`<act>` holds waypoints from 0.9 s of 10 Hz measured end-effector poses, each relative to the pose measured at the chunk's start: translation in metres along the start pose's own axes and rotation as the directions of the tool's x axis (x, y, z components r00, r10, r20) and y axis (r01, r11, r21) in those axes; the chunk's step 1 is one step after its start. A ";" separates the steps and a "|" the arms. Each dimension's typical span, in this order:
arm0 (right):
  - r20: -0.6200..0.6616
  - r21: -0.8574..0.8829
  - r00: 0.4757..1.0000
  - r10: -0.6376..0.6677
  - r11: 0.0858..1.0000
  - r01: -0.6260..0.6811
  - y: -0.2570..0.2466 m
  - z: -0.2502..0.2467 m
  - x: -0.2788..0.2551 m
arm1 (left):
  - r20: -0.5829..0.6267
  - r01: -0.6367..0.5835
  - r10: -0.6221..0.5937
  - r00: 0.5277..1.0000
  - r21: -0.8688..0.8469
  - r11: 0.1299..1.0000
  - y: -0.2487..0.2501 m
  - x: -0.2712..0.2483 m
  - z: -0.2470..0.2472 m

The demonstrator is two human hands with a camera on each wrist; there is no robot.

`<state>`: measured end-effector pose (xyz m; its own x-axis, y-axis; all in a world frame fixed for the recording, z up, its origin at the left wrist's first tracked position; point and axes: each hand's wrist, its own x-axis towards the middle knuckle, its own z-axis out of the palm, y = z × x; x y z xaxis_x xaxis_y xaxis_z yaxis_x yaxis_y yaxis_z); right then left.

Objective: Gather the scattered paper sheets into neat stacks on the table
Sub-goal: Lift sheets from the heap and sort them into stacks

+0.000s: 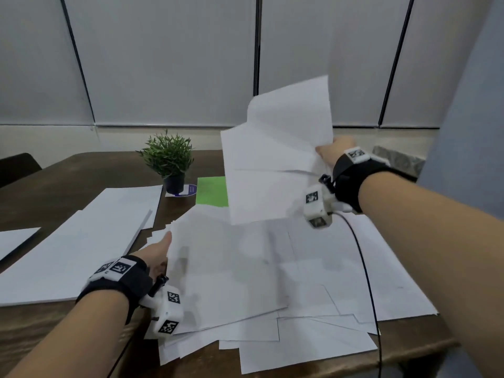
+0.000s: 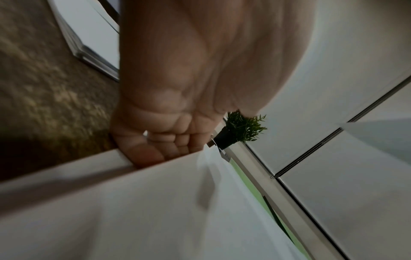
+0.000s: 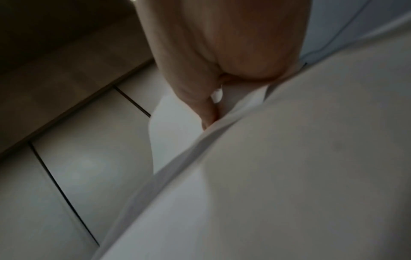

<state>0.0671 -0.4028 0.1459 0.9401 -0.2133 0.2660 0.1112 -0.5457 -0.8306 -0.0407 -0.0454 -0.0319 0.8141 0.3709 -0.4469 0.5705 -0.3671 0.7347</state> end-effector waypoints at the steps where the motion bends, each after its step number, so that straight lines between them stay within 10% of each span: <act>1: 0.179 -0.099 0.982 0.056 0.994 -0.039 0.031 0.043 -0.023 | 0.035 0.082 -0.076 0.997 -0.266 0.961 0.013 -0.032 0.004; 3: 0.413 -0.317 0.859 0.304 0.932 -0.177 0.096 0.123 -0.076 | -0.009 0.073 -0.080 0.997 -0.331 0.941 0.007 -0.018 0.005; 6: 0.565 -0.485 0.762 0.316 0.874 -0.003 0.111 0.142 -0.076 | -0.072 0.101 -0.087 0.994 0.235 0.967 0.012 -0.027 0.016; 9: 0.695 -0.433 0.664 0.277 0.898 0.080 0.123 0.150 -0.074 | -0.064 0.114 -0.101 0.993 0.240 0.964 0.011 -0.012 0.022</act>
<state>0.0596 -0.3325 -0.0488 0.8788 0.2705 -0.3931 0.0350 -0.8581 -0.5123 -0.0421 -0.0730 -0.0299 0.7434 0.4602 -0.4854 0.6688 -0.5162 0.5349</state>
